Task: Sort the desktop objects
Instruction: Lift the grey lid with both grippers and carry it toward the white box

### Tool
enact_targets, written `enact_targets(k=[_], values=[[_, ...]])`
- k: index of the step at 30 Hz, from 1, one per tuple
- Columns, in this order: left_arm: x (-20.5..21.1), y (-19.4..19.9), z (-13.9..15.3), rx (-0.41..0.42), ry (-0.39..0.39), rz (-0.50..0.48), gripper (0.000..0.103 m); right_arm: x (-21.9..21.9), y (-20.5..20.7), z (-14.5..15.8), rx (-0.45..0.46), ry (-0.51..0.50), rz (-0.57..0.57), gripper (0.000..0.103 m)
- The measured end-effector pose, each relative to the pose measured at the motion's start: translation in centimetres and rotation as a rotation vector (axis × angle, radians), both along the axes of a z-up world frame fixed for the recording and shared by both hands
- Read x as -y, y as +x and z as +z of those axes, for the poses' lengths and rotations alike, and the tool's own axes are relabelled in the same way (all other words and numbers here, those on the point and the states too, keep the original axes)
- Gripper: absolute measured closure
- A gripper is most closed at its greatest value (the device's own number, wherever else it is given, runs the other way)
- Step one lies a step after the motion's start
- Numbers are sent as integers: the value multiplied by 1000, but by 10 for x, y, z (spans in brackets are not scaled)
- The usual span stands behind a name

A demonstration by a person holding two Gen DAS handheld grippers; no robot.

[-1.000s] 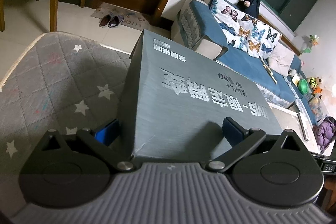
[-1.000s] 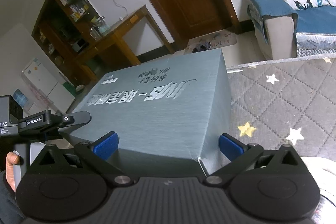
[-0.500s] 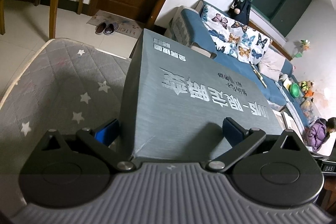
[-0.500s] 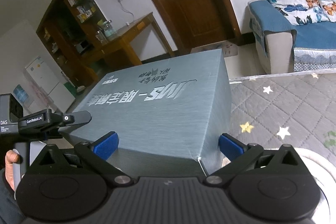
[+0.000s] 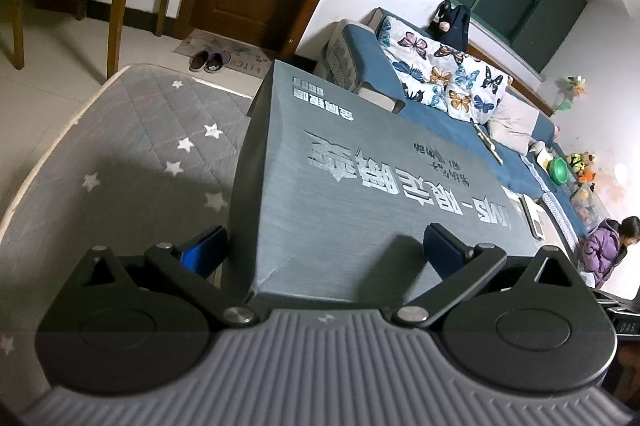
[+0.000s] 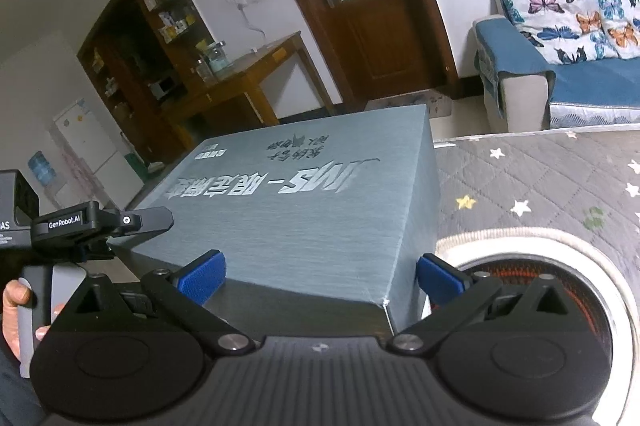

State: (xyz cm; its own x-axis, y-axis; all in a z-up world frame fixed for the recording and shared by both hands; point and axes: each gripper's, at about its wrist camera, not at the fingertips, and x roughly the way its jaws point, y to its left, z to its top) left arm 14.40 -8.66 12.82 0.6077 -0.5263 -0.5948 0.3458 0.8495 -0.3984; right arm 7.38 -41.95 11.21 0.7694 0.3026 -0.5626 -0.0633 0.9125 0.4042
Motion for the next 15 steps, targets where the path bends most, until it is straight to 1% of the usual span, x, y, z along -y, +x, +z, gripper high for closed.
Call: enact_targets(k=[4, 15], values=[[-11, -30, 2, 7, -8, 4, 0, -13, -33, 4, 21, -9, 6, 0], [-43, -105, -8, -10, -21, -2, 0, -45, -106, 7, 51, -52, 36, 0]])
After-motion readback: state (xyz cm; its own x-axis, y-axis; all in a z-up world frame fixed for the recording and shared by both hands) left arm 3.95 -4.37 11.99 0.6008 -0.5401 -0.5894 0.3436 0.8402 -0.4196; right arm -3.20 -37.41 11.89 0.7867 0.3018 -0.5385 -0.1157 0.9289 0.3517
